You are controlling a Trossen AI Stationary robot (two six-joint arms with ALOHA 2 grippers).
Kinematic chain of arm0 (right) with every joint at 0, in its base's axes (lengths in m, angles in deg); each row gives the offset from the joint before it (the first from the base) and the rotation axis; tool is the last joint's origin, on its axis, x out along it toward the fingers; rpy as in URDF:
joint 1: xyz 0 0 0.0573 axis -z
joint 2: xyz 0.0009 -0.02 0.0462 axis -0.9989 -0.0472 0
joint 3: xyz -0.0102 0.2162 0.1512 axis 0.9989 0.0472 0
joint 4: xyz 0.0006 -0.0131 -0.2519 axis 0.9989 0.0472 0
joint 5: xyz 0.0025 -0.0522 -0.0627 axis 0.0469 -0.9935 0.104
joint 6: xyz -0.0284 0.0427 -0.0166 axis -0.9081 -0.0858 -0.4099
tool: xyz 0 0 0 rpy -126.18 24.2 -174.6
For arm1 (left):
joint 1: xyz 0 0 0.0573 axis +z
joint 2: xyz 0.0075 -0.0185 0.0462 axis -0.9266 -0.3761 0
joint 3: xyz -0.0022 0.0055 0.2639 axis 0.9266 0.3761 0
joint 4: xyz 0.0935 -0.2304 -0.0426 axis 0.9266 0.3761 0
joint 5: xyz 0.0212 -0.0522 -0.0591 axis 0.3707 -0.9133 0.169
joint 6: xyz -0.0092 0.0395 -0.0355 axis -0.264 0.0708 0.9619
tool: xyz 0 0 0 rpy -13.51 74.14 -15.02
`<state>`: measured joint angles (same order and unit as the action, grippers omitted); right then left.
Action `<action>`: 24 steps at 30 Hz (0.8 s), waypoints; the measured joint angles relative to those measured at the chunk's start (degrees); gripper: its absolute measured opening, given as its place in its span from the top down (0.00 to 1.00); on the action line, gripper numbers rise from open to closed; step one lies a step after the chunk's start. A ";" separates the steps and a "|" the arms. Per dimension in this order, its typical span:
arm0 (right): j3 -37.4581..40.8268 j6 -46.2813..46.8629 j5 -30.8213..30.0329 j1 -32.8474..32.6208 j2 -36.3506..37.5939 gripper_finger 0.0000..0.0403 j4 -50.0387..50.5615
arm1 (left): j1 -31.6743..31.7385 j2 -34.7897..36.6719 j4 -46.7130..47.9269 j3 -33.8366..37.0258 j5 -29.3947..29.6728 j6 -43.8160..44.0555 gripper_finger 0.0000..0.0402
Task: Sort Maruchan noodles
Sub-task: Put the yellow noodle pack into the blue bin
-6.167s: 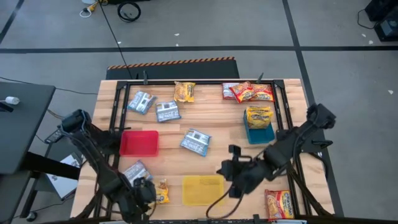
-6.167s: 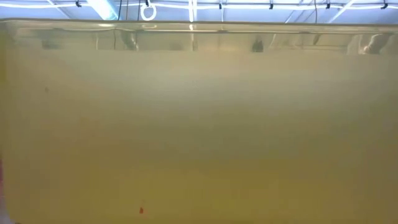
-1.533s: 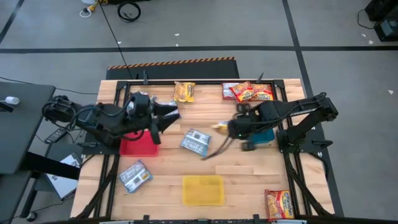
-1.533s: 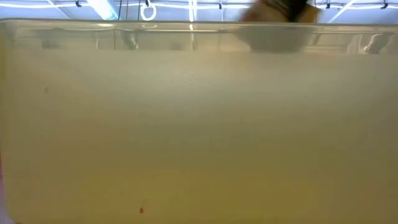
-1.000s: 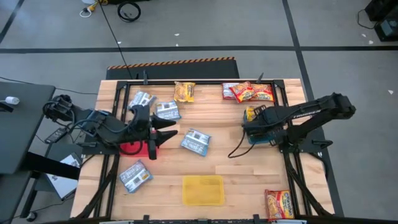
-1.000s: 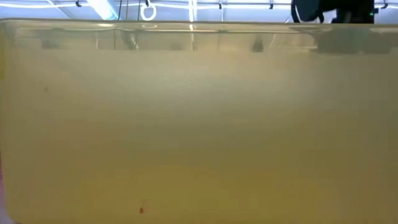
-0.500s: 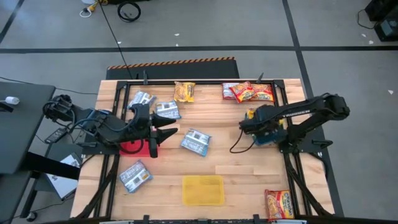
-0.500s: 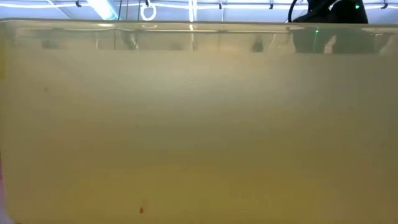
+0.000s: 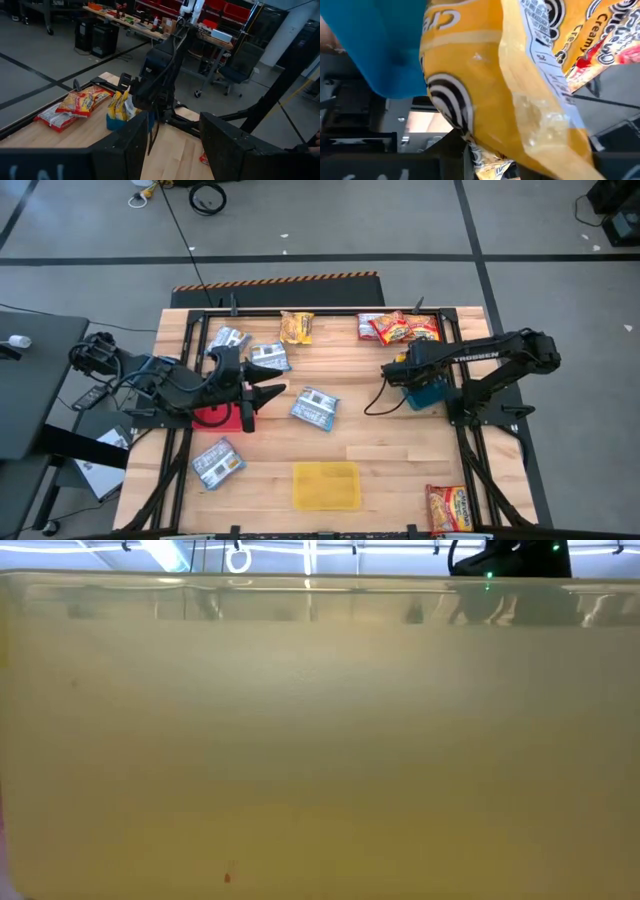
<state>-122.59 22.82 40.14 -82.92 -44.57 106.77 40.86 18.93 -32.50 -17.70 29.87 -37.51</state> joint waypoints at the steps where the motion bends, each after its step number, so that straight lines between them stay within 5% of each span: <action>1: 0.00 0.19 0.71 0.26 0.00 0.72 -0.01 | 0.20 -0.32 -0.14 -0.02 0.06 0.02 0.55; 17: 3.78 12.79 18.84 2.90 -0.05 0.74 -14.02 | 1.14 -2.60 -0.43 0.00 -1.66 1.88 0.55; 24: -4.53 13.57 17.65 2.87 -0.07 0.74 -4.22 | 1.33 -2.60 -0.42 0.00 -1.64 1.60 0.55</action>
<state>-127.12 36.39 57.80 -80.05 -44.64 102.55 42.19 16.33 -32.92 -17.70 28.23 -35.92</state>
